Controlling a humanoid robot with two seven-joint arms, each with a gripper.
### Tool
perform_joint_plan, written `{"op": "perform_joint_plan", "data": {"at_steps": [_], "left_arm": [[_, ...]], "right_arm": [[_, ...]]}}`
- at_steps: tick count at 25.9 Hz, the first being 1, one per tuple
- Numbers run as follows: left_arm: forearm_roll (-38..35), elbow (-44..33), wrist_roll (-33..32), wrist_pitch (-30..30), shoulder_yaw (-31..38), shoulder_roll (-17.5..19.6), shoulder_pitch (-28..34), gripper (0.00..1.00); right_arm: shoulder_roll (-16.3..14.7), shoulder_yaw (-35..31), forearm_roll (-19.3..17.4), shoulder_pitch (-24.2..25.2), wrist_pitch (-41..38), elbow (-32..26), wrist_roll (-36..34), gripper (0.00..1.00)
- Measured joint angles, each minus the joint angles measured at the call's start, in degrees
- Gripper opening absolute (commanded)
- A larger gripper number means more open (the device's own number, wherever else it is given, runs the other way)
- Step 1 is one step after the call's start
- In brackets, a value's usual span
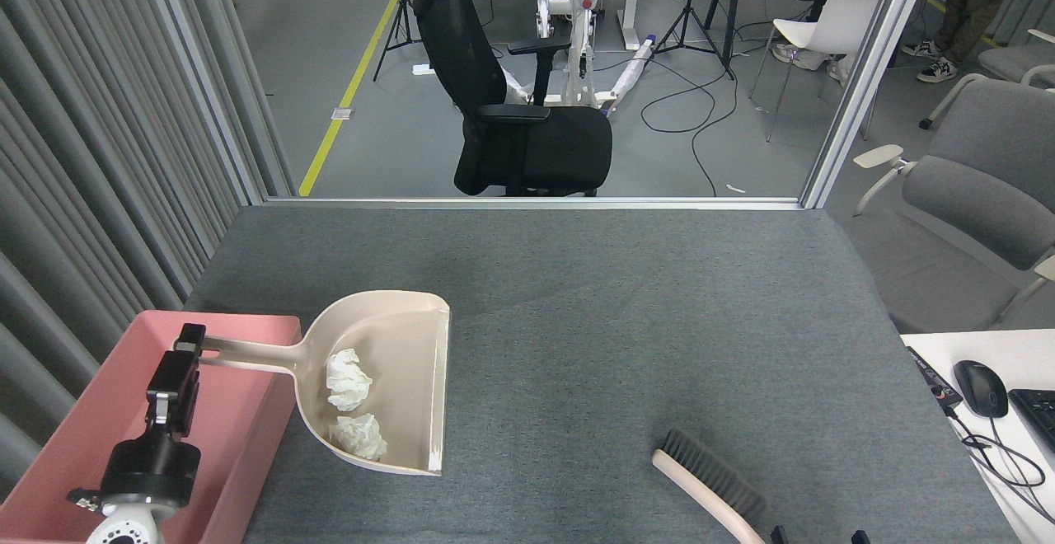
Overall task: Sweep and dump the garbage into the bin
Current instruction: 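Lift the dustpan over the pink bin and tip it with the left gripper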
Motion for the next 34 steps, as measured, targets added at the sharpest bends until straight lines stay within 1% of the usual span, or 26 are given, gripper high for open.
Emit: {"op": "perform_joint_plan", "data": {"at_steps": [5, 9, 14, 19, 22, 25, 34], "left_arm": [[4.93, 1.14, -0.2, 0.68, 1.76, 6.5, -1.14, 0.0], [8.01, 4.13, -0.78, 0.51, 3.48, 11.9, -1.89, 0.0], [11.16, 11.07, -1.49, -2.45, 4.81, 18.75, -4.41, 0.0], [11.82, 20.32, -2.36, -6.4, 5.09, 25.02, -8.22, 0.0], [8.24, 23.18, -2.5, -8.68, 5.08, 28.42, -9.17, 0.0], [0.34, 24.4, -2.6, -10.05, 5.1, 30.22, -10.46, 0.0], [-14.9, 23.48, -2.59, -11.09, 5.07, 30.97, -11.86, 0.0]], "right_arm": [[0.28, 0.31, 0.02, -0.16, 0.03, 0.72, 0.03, 0.99], [0.54, 0.5, 0.07, -0.39, 0.06, 1.05, 0.03, 0.99], [0.62, 0.59, 0.09, -0.58, 0.09, 1.32, 0.04, 0.99], [0.66, 0.57, 0.06, -0.62, 0.09, 1.49, 0.32, 0.99], [0.68, 0.53, 0.02, -0.63, 0.09, 1.68, -0.01, 0.99], [0.65, 0.52, 0.01, -0.63, 0.09, 1.78, -0.21, 0.99], [0.61, 0.51, 0.0, -0.63, -0.03, 1.93, -0.45, 0.99]]}}
